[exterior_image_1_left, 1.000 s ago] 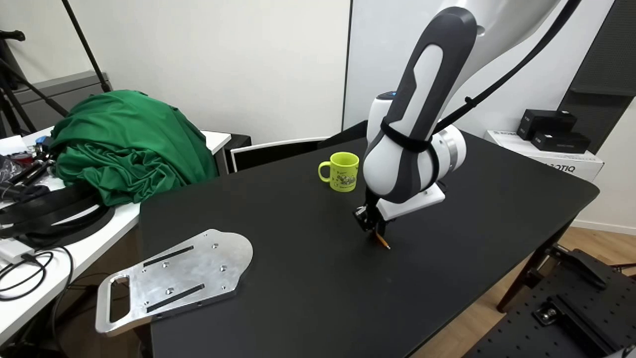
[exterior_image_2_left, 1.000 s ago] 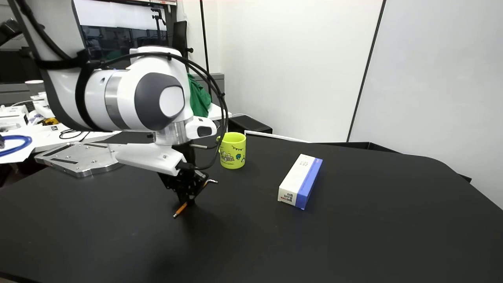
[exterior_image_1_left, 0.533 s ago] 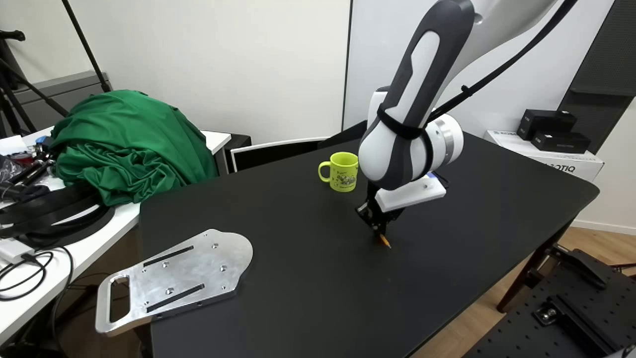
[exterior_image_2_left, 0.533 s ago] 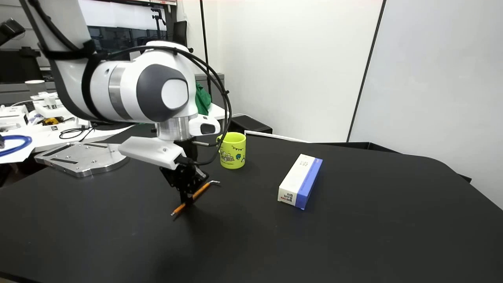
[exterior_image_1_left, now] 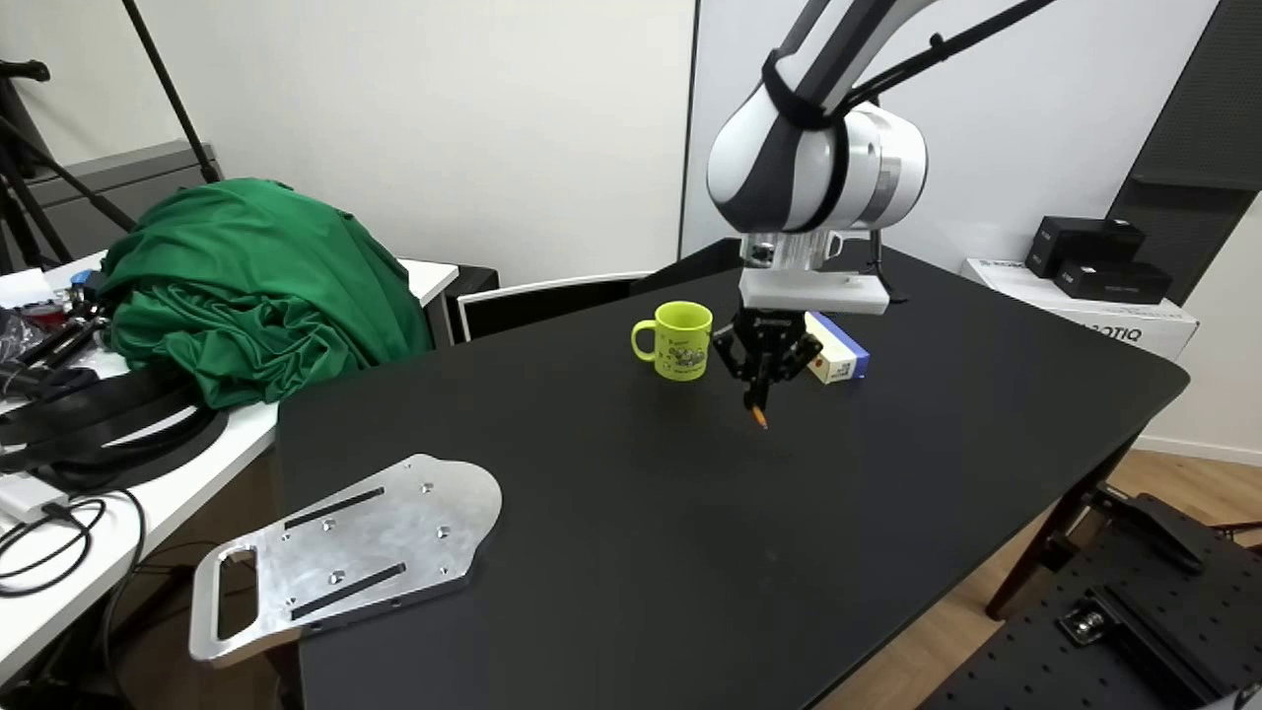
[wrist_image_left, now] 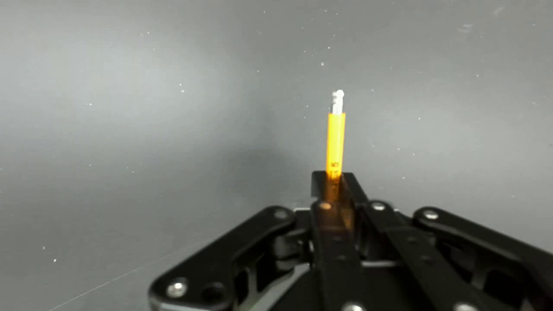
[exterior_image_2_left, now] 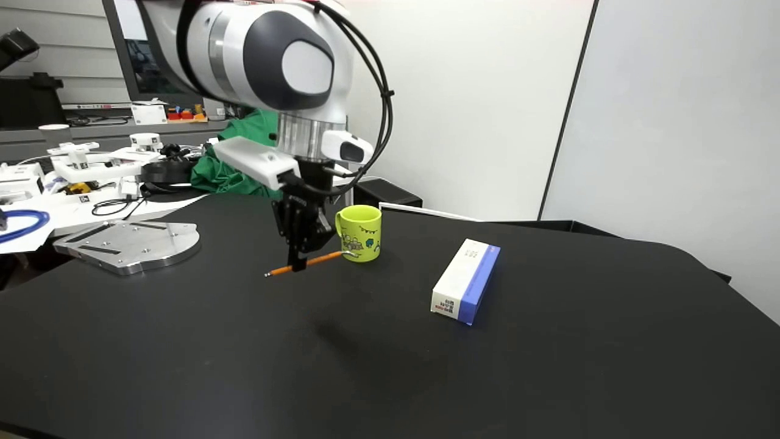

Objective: Pick up the pen and put it in the cup

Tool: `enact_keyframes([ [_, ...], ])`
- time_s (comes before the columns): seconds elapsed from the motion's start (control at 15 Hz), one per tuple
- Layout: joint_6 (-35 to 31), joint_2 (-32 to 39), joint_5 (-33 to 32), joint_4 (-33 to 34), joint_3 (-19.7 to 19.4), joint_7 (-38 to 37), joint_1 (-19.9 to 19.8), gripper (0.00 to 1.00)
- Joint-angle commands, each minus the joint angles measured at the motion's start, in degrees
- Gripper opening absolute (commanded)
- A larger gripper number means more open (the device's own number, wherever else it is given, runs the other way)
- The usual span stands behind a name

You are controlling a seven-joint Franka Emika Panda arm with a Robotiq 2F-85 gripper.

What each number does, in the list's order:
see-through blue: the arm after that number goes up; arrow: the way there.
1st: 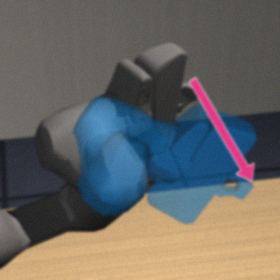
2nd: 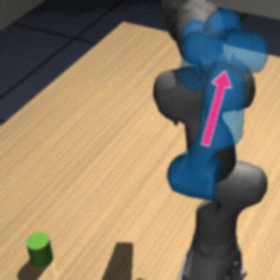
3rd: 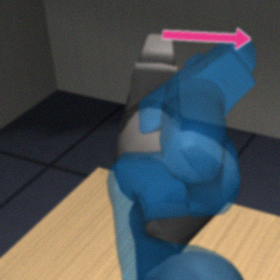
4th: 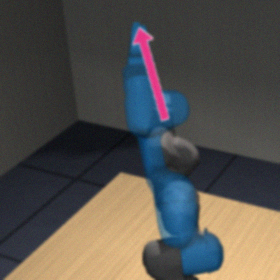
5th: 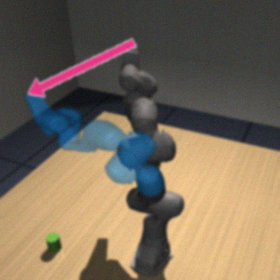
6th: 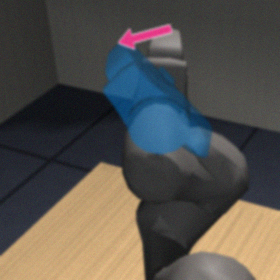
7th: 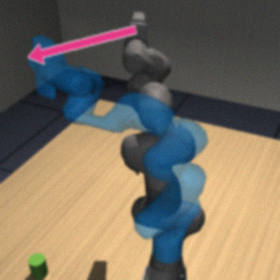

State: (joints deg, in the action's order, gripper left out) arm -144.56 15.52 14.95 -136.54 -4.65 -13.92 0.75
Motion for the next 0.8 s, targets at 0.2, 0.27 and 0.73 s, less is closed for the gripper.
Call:
enact_keyframes([
  [0.2, 21.0, -1.7, 9.1, 9.8, -0.4, -3.5, -6.1, 0.02],
  [0.27, 22.7, -0.8, 10.6, 11.5, -0.6, -4.2, -6.7, 0.02],
  [0.73, 32.6, 7.6, 19.4, 24.6, -1.1, -9.4, -9.3, 0.02],
])
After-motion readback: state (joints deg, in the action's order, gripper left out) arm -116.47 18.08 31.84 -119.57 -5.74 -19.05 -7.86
